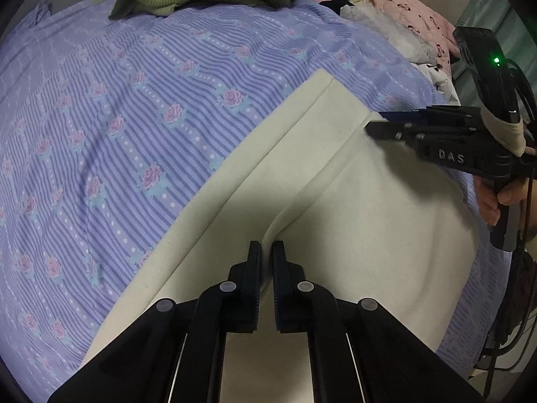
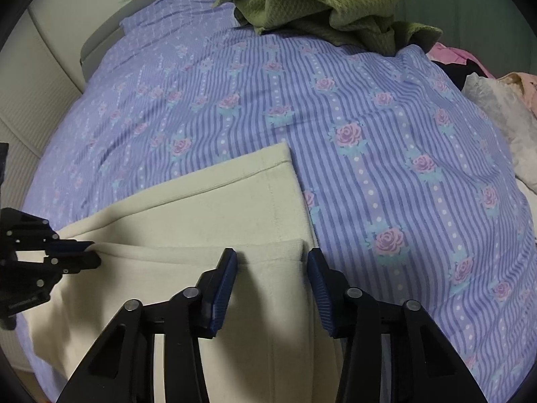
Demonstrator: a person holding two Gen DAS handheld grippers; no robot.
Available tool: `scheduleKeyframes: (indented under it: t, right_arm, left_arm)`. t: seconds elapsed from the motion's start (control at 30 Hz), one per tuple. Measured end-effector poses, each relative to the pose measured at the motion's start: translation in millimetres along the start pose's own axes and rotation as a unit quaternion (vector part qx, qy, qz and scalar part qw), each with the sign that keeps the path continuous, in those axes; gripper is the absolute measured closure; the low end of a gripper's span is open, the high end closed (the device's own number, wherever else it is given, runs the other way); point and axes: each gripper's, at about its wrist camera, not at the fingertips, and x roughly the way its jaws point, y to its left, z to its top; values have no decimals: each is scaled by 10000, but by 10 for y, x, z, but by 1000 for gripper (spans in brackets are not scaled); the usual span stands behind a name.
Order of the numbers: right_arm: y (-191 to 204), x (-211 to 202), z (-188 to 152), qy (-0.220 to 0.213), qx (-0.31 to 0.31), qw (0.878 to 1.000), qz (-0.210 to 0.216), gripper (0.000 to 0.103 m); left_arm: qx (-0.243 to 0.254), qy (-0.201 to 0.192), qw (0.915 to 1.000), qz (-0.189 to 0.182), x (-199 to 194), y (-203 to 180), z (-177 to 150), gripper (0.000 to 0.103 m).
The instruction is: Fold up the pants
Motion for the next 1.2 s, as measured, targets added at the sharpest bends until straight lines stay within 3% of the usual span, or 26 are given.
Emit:
scheduleKeyframes:
  t: [0.13,0.27,0.37,0.5,0.63,0.7,0.73,0.77,0.83,0.9,1.0,1.13,1.2]
  right_arm:
    - [-36,-160,12,-144,205,9997,17,93]
    - [-21,-757,36,-942,519,9942,-52,95]
    - [61,-922,230,-1302,404,9905,-202,95]
    - [118,-618,613,-1139,59,9928,-361,95]
    - [139,-216,714,-656,-190,9963,-523,95]
    - [125,-83,680,-483,-215,9962,-698,95]
    - [118,-37,667,-433,-217,9963,-713,94]
    - [113,-5,657,-404,-231,9959,-776,94]
    - [109,-5,643,-423,-266,9928,-1093,83]
    - [75,-112,639,-583,-249,9863,-1526,68]
    - [-6,-477,590,-945,-7,9832,-1564,65]
    - [63,-978,384,-1220,-85,9800,-1571,39]
    - [146,-1192,242,-1297,-249,9789,-1562,37]
  left_arm:
    - [-119,-94,9999,-63,-64,24,-43,95]
    - [-138,-408,9989,-185,-309,51,-35,95]
    - [-140,-529,9985,8,-346,117,122,95]
    - [-522,-310,9980,186,-49,377,346,95]
    - [-736,22,9971,196,247,467,412,92]
    - [-724,-72,9967,361,238,426,450,86]
    - [-724,-144,9963,439,219,409,479,75]
    - [-715,-282,9956,531,163,379,512,56]
    - [-680,-728,9910,891,-23,275,619,35]
    - [-650,-973,9888,926,-145,172,723,34]
    - [-955,-1300,9855,523,-401,36,718,34]
    - [-1229,-1640,9768,628,-742,-187,367,34]
    - [-1323,-1700,9743,665,-896,-308,104,34]
